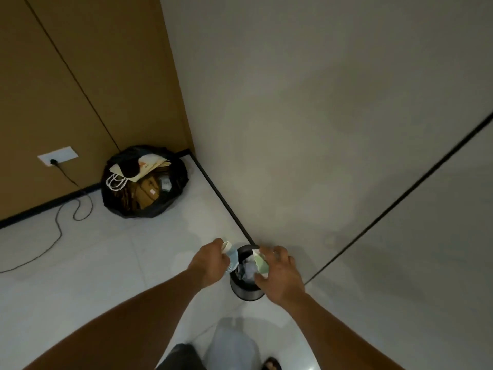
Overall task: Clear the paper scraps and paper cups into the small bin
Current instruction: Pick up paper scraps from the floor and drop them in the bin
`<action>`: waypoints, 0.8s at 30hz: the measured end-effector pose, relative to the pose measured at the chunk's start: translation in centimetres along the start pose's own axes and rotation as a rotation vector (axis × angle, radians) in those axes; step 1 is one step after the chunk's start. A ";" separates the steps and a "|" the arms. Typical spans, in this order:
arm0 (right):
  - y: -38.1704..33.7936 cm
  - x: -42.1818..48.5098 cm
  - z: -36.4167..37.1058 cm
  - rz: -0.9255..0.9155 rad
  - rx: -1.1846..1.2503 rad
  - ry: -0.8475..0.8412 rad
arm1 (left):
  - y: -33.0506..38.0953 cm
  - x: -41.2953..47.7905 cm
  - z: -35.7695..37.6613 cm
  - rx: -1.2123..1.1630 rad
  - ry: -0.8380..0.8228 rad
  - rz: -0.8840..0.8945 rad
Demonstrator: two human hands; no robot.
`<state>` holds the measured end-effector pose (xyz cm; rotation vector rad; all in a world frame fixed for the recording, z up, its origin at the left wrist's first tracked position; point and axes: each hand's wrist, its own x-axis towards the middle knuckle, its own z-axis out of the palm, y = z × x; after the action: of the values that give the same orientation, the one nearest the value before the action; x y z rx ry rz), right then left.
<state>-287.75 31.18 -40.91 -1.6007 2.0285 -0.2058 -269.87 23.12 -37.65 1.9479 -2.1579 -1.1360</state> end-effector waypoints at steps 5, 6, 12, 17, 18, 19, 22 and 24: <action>0.8 7.1 4.5 0.187 0.068 -0.038 | -2.1 11.7 1.2 0.084 -0.148 0.083; 0.9 8.4 5.8 0.247 0.091 -0.049 | -2.8 13.9 1.8 0.109 -0.197 0.106; 3.0 17.4 15.0 0.507 0.193 -0.046 | -7.6 26.7 7.4 0.268 -0.400 0.239; 7.2 23.3 24.9 0.658 0.247 -0.021 | -11.5 35.8 15.5 0.363 -0.479 0.287; 8.2 24.2 27.0 0.683 0.256 -0.011 | -12.2 37.3 17.5 0.374 -0.483 0.292; 9.2 25.0 29.0 0.708 0.263 -0.002 | -12.8 38.6 19.5 0.382 -0.484 0.305; 11.6 27.1 34.6 0.761 0.284 0.026 | -14.8 41.0 25.4 0.416 -0.542 0.354; 12.5 27.8 37.9 0.783 0.314 0.033 | -16.6 41.8 28.2 0.448 -0.598 0.370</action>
<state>-283.58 16.50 -87.07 -0.5518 2.3404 -0.2349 -278.11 1.32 -85.26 1.3051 -3.1431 -1.3769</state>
